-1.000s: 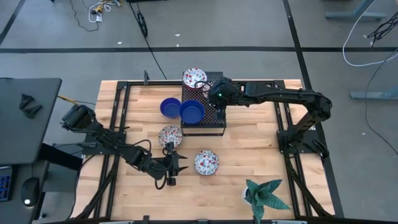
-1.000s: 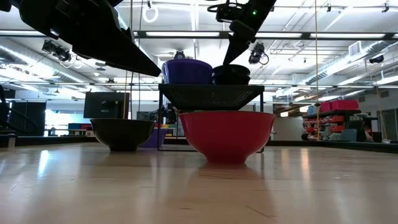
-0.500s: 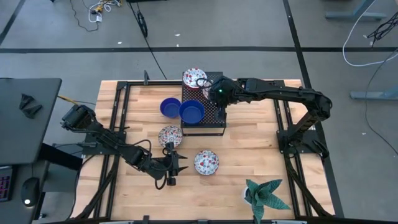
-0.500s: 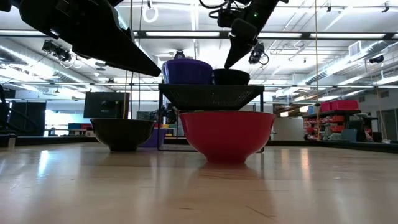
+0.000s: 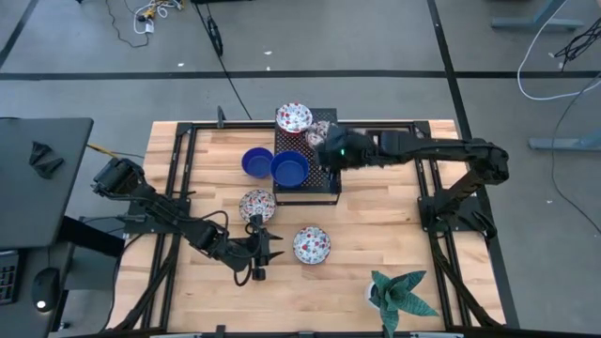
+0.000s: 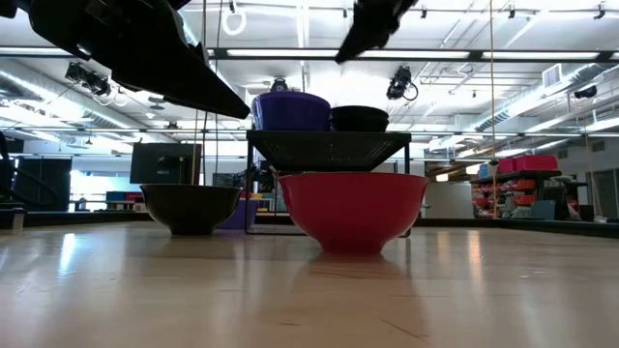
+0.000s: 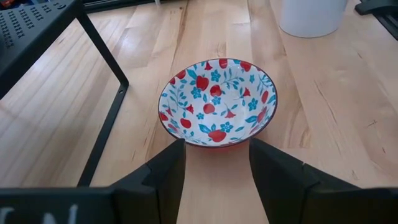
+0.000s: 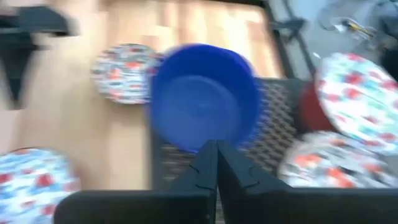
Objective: Pick & Place Mini bowls
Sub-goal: Stack the red patterned bowl on the red patterned bowl on the shelf
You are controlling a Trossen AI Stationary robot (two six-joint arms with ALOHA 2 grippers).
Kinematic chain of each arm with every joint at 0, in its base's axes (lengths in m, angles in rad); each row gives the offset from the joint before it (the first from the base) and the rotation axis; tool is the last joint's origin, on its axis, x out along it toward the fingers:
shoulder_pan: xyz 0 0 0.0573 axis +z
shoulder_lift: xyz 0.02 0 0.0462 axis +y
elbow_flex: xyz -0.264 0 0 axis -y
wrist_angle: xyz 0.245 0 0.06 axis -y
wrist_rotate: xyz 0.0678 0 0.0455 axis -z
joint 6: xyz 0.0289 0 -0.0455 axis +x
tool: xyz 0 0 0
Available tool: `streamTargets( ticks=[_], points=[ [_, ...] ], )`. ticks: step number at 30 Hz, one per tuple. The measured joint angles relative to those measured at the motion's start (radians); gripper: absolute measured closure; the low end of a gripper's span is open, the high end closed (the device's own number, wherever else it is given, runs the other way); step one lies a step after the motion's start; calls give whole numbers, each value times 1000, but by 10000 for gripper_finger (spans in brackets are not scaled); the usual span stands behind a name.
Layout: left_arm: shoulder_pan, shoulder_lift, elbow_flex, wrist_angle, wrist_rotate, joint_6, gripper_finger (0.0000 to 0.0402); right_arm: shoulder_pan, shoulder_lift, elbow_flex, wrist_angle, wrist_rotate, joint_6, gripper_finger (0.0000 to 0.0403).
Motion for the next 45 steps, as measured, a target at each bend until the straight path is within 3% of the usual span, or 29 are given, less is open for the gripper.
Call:
streamTargets(
  ticks=[4,9,12,16,24,29,37,45],
  points=[
    [-37,-46,8,-73,3,-15,220,141,1,0,8,-1,32,398],
    [-109,-150,90,-420,-6,-167,220,329,3,-1,82,0,69,395],
    [-158,-195,125,-565,-29,-247,220,420,2,-58,241,-2,68,394],
    [-222,-217,133,-617,-105,-278,220,498,4,-211,478,-1,70,394],
    [-266,-214,133,-620,-250,-289,220,529,4,-540,786,-1,226,391],
    [-254,-214,133,-619,-285,-288,220,528,7,-653,836,0,279,355],
    [-206,-214,133,-604,-282,-288,220,528,115,-663,881,-1,199,274],
    [-179,-213,132,-587,-281,-288,220,527,222,-618,867,-27,154,266]
  ],
)
